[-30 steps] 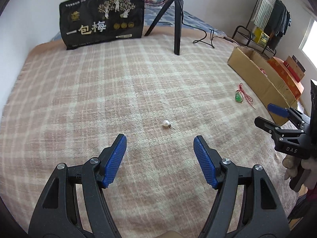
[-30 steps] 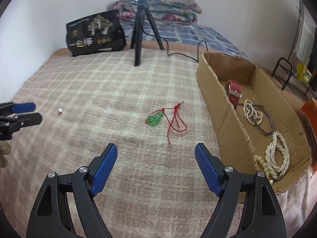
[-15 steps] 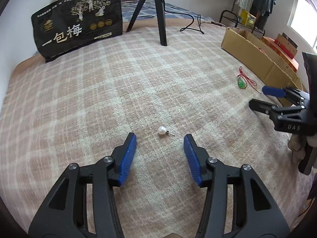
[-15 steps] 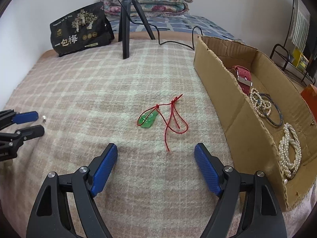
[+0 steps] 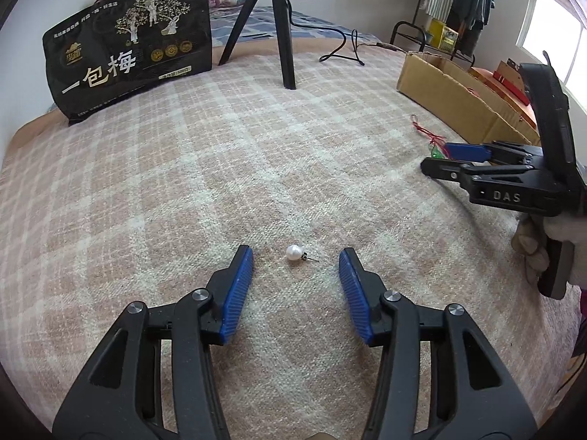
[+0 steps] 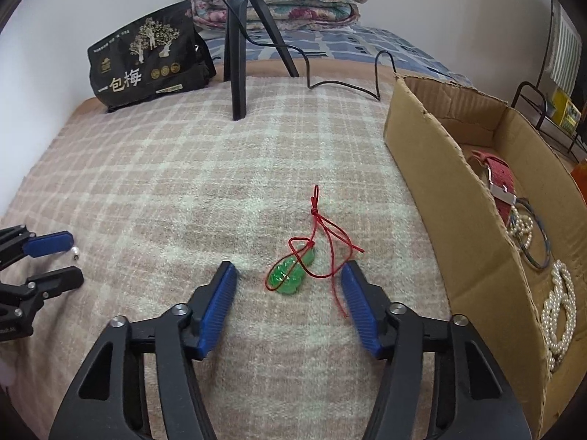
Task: Organize jewelry
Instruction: 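Close the left tool on the pearl earring while the right tool grasps the green jade pendant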
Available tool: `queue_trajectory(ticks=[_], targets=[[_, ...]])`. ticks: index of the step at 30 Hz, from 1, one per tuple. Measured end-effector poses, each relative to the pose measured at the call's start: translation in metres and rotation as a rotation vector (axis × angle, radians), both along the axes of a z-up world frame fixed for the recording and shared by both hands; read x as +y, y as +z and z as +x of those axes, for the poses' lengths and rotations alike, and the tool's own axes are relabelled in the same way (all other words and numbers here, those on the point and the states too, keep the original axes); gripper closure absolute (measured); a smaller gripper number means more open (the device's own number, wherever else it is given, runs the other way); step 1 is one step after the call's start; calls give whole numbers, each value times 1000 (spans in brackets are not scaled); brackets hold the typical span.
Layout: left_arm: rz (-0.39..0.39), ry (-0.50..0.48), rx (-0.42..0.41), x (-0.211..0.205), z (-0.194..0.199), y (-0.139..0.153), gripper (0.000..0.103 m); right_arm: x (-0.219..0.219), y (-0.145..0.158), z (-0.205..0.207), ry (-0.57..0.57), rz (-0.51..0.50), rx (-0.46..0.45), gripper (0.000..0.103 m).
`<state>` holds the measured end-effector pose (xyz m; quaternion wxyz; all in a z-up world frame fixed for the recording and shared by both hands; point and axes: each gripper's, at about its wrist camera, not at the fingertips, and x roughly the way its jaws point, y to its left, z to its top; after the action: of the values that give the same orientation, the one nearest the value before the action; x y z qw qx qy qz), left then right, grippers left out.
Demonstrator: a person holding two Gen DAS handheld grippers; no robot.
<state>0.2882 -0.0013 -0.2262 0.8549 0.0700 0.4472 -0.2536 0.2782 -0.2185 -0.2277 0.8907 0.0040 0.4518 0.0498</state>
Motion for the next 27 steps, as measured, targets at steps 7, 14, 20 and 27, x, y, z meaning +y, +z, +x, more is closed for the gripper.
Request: queue_trajectory(ticks=[7,14,20,27], targets=[[-3,-13,-7,-2,0,-1,60,7,0,-1,44,-10,-13,71],[11,-27,-19,-6,-1,-2,73,10,1,-3,65,-17,-18,87],[16,-36,-27,-8,-3,-2,86,11,1,-4,66,-21,-21,87],[12,-24,-24,-7,-3,-1,86,10,3,-6,63,-16,-33,87]])
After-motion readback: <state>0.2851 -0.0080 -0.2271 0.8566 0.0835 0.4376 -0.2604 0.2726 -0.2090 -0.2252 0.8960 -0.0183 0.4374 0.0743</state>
